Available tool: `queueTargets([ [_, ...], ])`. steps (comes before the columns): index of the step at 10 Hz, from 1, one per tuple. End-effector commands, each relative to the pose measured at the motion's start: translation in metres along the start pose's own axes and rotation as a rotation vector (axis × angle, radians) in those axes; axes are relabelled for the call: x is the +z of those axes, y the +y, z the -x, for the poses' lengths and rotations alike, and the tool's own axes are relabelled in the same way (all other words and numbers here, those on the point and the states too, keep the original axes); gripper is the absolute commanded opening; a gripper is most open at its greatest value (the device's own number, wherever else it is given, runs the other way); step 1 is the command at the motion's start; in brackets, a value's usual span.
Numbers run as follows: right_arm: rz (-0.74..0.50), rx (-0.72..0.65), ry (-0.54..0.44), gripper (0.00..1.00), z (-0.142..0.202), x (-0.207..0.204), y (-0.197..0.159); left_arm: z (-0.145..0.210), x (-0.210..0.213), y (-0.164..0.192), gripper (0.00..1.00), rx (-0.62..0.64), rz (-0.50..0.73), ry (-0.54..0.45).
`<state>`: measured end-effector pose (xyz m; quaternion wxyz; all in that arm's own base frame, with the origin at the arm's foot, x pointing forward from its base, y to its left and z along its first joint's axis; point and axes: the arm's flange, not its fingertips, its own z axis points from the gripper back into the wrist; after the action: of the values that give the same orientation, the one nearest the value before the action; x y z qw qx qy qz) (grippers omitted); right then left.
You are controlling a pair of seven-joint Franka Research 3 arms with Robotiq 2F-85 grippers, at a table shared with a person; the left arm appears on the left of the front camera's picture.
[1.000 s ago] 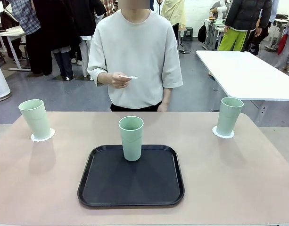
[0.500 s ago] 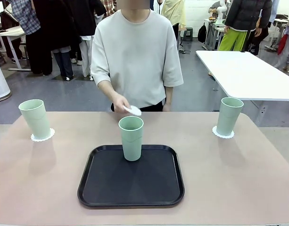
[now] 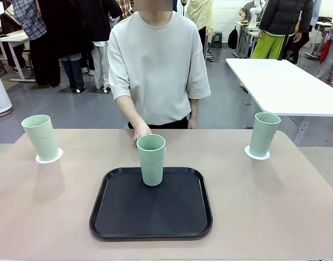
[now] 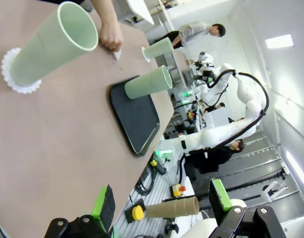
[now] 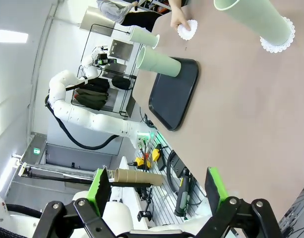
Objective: Place coasters on the table and set cups on them.
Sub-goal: Take one Reusable plastic cup from the Flat Tray and place it on a coaster set by the human.
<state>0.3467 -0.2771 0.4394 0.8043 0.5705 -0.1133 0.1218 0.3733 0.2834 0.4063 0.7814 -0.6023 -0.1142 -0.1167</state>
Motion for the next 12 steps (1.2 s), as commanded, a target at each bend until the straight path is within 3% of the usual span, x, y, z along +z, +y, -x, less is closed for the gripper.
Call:
queueTargets([
  [1, -0.005, -0.009, -0.012, 1.00, 0.0011, -0.0031, 0.0017, -0.0014, 0.0022, -0.0032, 1.00, 0.013, -0.006, -0.003],
  [12, -0.005, -0.009, -0.012, 1.00, 0.0011, -0.0031, 0.0017, -0.0014, 0.0022, -0.0032, 1.00, 0.013, -0.006, -0.003],
])
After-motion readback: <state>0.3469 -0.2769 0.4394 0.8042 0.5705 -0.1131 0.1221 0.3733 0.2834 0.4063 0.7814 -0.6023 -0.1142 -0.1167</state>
